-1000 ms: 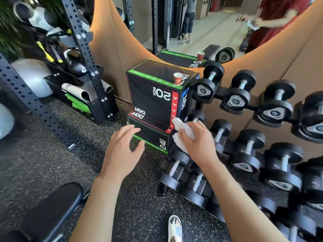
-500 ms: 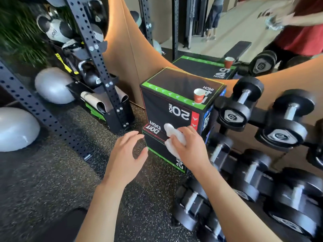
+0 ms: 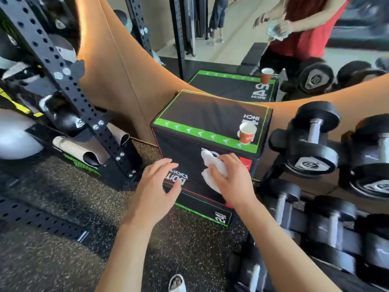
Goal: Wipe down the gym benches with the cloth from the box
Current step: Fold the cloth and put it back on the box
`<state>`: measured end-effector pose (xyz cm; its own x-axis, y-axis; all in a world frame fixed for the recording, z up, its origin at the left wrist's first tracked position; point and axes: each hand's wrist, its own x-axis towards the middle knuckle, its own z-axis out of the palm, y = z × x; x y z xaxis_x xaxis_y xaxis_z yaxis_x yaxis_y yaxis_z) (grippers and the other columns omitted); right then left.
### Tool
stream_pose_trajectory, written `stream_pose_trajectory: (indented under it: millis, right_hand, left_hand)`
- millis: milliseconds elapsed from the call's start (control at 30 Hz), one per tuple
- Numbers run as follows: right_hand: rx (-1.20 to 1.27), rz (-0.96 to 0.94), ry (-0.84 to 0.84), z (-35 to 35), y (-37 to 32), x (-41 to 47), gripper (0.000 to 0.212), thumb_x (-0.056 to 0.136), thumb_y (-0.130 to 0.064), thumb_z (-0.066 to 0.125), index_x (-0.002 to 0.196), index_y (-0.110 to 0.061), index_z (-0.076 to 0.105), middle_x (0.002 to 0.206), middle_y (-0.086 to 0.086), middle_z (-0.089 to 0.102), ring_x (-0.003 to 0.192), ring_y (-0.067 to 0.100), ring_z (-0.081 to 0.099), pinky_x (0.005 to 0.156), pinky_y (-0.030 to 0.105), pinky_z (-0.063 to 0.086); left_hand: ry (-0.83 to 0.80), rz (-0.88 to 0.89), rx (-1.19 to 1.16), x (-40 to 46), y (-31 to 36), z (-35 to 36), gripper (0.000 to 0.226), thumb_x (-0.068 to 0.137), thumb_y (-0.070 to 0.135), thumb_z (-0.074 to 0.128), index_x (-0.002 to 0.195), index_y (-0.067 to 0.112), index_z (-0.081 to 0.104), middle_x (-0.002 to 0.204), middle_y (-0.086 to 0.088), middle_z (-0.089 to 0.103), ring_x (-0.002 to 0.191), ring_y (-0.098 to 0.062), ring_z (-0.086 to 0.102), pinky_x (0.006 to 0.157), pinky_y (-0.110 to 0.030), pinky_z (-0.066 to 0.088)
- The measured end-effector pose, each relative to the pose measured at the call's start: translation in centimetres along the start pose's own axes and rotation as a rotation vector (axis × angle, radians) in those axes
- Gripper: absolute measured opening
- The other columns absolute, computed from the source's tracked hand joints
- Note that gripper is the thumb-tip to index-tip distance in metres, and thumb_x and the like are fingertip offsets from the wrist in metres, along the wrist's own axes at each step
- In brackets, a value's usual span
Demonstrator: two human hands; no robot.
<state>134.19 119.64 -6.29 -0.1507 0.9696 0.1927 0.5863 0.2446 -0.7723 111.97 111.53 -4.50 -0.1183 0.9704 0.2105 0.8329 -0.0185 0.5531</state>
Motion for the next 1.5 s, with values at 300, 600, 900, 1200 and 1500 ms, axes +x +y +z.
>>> stream_pose_trajectory:
  millis: [300,600,900,1200,1500]
  right_hand:
    - [-0.069,0.162,0.121,6.4,-3.1,9.9,0.016,0.095,-0.044,0.065,0.094,-0.028,0.063,0.092,-0.013,0.055,0.083,0.006,0.055,0.076,0.035,0.047]
    - [-0.166,0.16,0.161,6.3,-2.5,16.4,0.018,0.095,-0.035,0.07,0.096,-0.018,0.066,0.094,-0.006,0.059,0.087,0.016,0.058,0.077,0.04,0.05]
    - [-0.163,0.211,0.115,8.5,3.0,27.5,0.02,0.094,-0.044,0.065,0.101,-0.026,0.062,0.099,-0.009,0.054,0.081,0.018,0.059,0.073,0.036,0.045]
    - [-0.358,0.252,-0.055,14.7,10.2,35.3,0.036,0.09,-0.051,0.064,0.109,-0.02,0.062,0.104,-0.005,0.053,0.096,0.023,0.058,0.069,0.038,0.049]
    - [-0.443,0.302,-0.234,18.1,13.2,35.4,0.066,0.076,-0.058,0.065,0.134,-0.028,0.056,0.129,-0.007,0.052,0.11,0.024,0.052,0.094,0.042,0.048]
  left_hand:
    - [-0.134,0.197,-0.055,14.2,-7.0,-1.8,0.043,0.095,0.036,0.066,0.137,0.027,0.064,0.145,0.018,0.053,0.137,0.0,0.041,0.115,-0.009,0.021]
    - [-0.161,0.285,-0.174,22.3,-8.1,1.3,0.041,0.094,0.027,0.072,0.134,0.02,0.067,0.143,0.011,0.058,0.137,-0.008,0.046,0.119,-0.023,0.032]
    - [-0.222,0.261,-0.095,33.0,-10.1,6.5,0.041,0.092,0.028,0.072,0.133,0.024,0.067,0.141,0.015,0.056,0.132,-0.006,0.047,0.113,-0.008,0.022]
    - [-0.354,0.247,-0.055,40.7,-12.0,12.2,0.043,0.091,0.027,0.073,0.133,0.021,0.068,0.138,0.011,0.059,0.128,-0.01,0.051,0.112,-0.018,0.035]
    - [-0.539,0.447,-0.048,47.5,-18.6,15.1,0.046,0.085,0.025,0.073,0.131,0.027,0.065,0.131,0.016,0.057,0.121,-0.01,0.052,0.105,-0.024,0.043]
